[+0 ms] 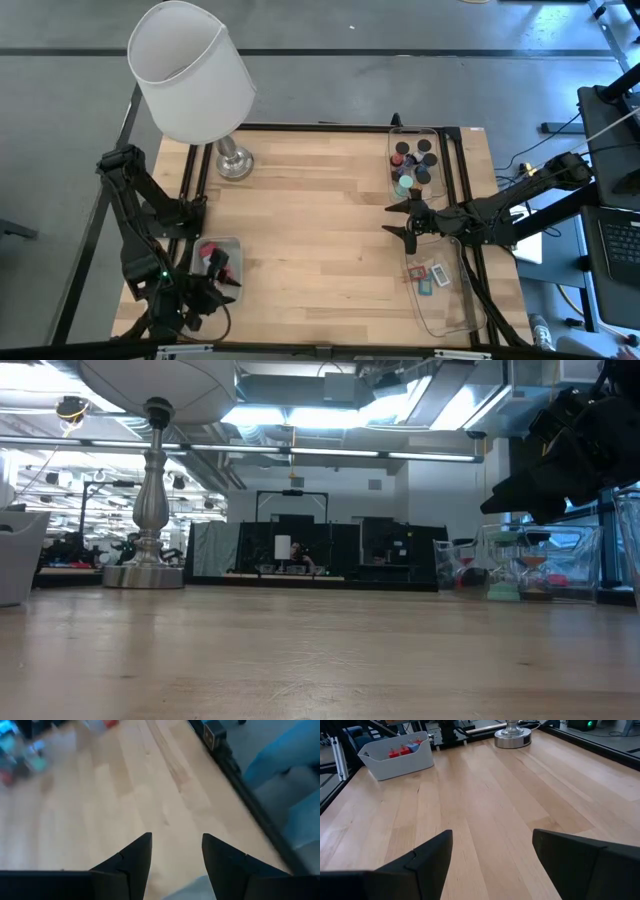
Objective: Pick & Place Office items
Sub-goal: Return to Home Position
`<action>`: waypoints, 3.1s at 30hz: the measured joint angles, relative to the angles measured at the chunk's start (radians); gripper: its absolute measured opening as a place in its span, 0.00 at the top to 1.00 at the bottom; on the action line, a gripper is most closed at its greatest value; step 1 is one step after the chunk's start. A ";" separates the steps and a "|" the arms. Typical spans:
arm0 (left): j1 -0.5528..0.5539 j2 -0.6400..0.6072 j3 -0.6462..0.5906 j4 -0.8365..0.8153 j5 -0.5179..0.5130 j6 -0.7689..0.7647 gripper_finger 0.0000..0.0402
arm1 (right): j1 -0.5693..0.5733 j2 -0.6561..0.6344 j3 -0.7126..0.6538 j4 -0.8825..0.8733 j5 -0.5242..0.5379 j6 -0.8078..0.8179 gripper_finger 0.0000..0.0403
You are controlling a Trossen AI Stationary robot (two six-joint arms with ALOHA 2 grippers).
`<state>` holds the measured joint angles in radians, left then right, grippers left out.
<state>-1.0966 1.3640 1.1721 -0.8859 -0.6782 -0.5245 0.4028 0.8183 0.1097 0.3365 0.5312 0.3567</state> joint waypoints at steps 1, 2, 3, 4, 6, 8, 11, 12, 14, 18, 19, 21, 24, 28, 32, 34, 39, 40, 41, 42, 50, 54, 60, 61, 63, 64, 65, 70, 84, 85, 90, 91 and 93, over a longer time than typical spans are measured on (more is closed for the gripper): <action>0.000 0.000 0.000 -0.003 -0.010 0.046 0.58 | 0.000 0.000 0.000 0.000 0.000 0.000 0.31; 0.000 0.000 0.000 -0.002 -0.030 0.087 0.58 | 0.000 0.000 0.000 0.000 0.000 0.000 0.31; 0.000 0.000 0.000 -0.001 -0.053 0.116 0.58 | 0.000 0.000 0.000 0.000 0.000 0.000 0.31; 0.000 0.000 0.000 -0.002 -0.082 0.137 0.58 | 0.000 0.000 0.000 0.000 0.000 0.000 0.31; 0.000 0.000 0.000 -0.005 -0.131 0.169 0.58 | 0.000 0.000 0.000 0.000 0.000 0.000 0.31; 0.002 0.000 0.000 -0.008 -0.186 0.241 0.57 | 0.000 0.000 0.000 0.000 0.000 0.000 0.31; 0.009 0.000 0.000 -0.005 -0.222 0.347 0.58 | 0.000 0.000 0.000 0.000 0.000 0.001 0.31; 0.012 0.000 0.000 -0.006 -0.218 0.370 0.58 | 0.000 0.000 0.000 0.000 0.000 0.001 0.31; 0.020 0.000 0.000 -0.005 -0.198 0.418 0.58 | 0.000 0.000 0.000 0.000 0.000 0.001 0.31; 0.054 -0.003 0.000 -0.008 -0.189 0.351 0.57 | 0.000 0.000 0.000 0.000 0.000 0.001 0.31; 0.073 -0.011 0.000 -0.024 -0.204 0.289 0.58 | 0.000 0.000 0.000 0.000 0.000 0.001 0.31; 0.116 -0.051 0.000 -0.106 -0.197 0.134 0.58 | 0.000 0.000 0.000 0.000 0.000 0.000 0.31; 0.159 -0.134 -0.037 -0.184 -0.137 -0.053 0.58 | 0.000 0.000 0.000 0.000 0.000 0.001 0.31; 0.130 -0.295 -0.166 -0.037 -0.169 -0.012 0.58 | 0.000 0.000 0.000 0.000 0.000 0.001 0.31; 0.097 -0.490 -0.353 0.203 -0.200 0.113 0.58 | 0.000 0.000 0.000 0.000 0.000 0.001 0.31; 0.098 -0.598 -0.457 0.332 -0.203 0.166 0.58 | 0.000 0.000 0.000 0.000 0.000 0.001 0.31; 0.158 -0.861 -0.728 0.704 -0.104 0.362 0.58 | 0.000 0.000 0.000 0.000 0.000 0.001 0.31; 0.178 -0.909 -0.779 0.782 -0.055 0.415 0.58 | 0.000 0.000 0.000 -0.001 0.000 0.001 0.31; 0.200 -0.956 -0.828 0.862 -0.004 0.466 0.58 | 0.000 0.000 0.000 0.000 0.000 0.000 0.31; 0.223 -0.999 -0.873 0.933 0.048 0.512 0.58 | 0.000 0.000 0.000 0.000 0.000 0.001 0.31; 0.450 -1.263 -1.083 1.040 0.269 0.558 0.59 | 0.000 0.000 0.000 0.000 0.000 0.001 0.31; 0.554 -1.313 -1.118 1.030 0.314 0.554 0.59 | 0.000 0.000 0.000 0.000 0.000 0.001 0.31; 0.690 -1.317 -1.118 0.976 0.365 0.533 0.59 | 0.000 0.000 0.000 0.000 0.000 0.000 0.31; 0.714 -1.317 -1.118 0.963 0.384 0.525 0.58 | 0.000 0.000 0.000 0.000 0.000 0.000 0.31; 0.760 -1.316 -1.118 0.949 0.421 0.506 0.59 | 0.000 0.000 0.000 0.000 0.000 0.000 0.31; 0.781 -1.316 -1.118 0.949 0.447 0.500 0.59 | 0.000 0.000 0.000 0.000 0.000 0.000 0.31; 0.803 -1.316 -1.118 0.947 0.471 0.496 0.59 | 0.000 0.000 0.000 0.000 0.000 0.000 0.31; 0.899 -1.316 -1.118 0.932 0.534 0.515 0.59 | 0.000 0.000 0.000 0.000 0.000 0.000 0.31; 1.079 -1.315 -1.118 0.795 0.506 0.606 0.58 | 0.000 0.000 0.000 0.000 0.000 0.000 0.31; 1.082 -1.315 -1.118 0.794 0.488 0.619 0.58 | 0.000 0.000 0.000 0.000 0.000 0.000 0.31; 1.086 -1.316 -1.118 0.799 0.436 0.617 0.58 | 0.000 0.000 0.000 0.000 0.000 0.000 0.31; 1.086 -1.316 -1.118 0.799 0.436 0.617 0.58 | 0.000 0.000 0.000 0.000 0.000 0.000 0.31; 1.086 -1.316 -1.118 0.799 0.436 0.617 0.58 | 0.000 0.000 0.000 0.000 0.000 0.000 0.31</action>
<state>-0.0101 0.0483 0.0540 -0.0868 -0.2420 0.0926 0.4027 0.8185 0.1093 0.3363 0.5312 0.3569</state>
